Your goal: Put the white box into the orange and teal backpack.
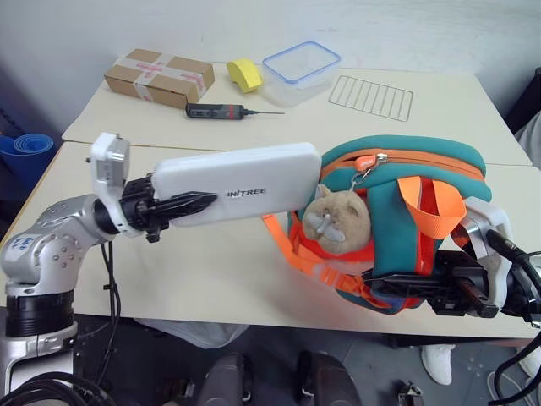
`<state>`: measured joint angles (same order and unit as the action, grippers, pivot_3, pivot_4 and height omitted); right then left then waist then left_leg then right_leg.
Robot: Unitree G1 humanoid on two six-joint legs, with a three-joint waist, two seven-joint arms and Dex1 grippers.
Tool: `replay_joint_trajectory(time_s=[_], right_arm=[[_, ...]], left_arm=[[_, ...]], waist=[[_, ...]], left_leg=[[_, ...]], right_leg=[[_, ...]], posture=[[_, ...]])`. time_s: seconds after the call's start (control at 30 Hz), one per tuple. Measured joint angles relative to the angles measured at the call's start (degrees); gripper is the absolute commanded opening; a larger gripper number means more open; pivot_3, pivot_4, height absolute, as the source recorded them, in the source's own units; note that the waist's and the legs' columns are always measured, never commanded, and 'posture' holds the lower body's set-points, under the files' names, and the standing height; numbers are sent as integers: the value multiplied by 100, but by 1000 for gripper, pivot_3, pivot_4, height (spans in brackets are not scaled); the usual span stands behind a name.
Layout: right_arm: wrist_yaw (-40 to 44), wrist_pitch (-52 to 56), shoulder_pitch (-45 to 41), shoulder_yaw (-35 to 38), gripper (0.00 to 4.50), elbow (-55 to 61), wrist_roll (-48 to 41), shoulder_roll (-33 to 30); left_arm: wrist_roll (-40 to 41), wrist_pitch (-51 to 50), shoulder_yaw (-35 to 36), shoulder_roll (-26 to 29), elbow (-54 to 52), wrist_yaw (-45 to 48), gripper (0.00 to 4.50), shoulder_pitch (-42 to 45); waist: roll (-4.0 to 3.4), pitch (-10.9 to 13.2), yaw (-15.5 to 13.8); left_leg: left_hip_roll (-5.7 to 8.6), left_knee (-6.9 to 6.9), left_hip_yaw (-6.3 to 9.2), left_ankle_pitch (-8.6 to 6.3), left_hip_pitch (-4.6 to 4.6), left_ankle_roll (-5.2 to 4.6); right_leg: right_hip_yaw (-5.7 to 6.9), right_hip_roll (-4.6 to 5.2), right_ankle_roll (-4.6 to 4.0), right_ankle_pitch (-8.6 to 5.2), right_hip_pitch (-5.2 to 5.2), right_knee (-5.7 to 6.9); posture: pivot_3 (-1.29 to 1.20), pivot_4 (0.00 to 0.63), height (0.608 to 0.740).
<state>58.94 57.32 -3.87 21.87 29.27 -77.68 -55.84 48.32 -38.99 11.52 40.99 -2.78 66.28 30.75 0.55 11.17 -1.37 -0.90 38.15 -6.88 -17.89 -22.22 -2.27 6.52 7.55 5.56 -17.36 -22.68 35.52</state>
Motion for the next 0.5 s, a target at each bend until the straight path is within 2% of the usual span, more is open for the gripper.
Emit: replay_joint_trajectory(time_s=[0.2,0.4,0.5], right_arm=[[17,-44,-38,-98,28,-39,78,2],[94,-105,-32,-133,28,-49,129,2],[183,-109,-43,-148,28,-71,187,2]], left_arm=[[-799,634,-738,-655,630,93,1204,943],[-1401,637,-1562,-1002,818,139,1204,1797],[-1731,575,-2038,-1520,1107,138,1204,2421]], waist=[[7,3,-43],[12,6,-21],[13,6,-43]], left_leg=[[6,12,7,6,-9,-13],[13,15,7,9,-19,-24],[19,21,13,13,-19,-31]], right_leg=[[6,1,16,9,8,2],[15,-8,27,15,9,0],[21,-11,29,16,14,0]], posture=[[0,150,740],[0,150,740],[0,150,740]])
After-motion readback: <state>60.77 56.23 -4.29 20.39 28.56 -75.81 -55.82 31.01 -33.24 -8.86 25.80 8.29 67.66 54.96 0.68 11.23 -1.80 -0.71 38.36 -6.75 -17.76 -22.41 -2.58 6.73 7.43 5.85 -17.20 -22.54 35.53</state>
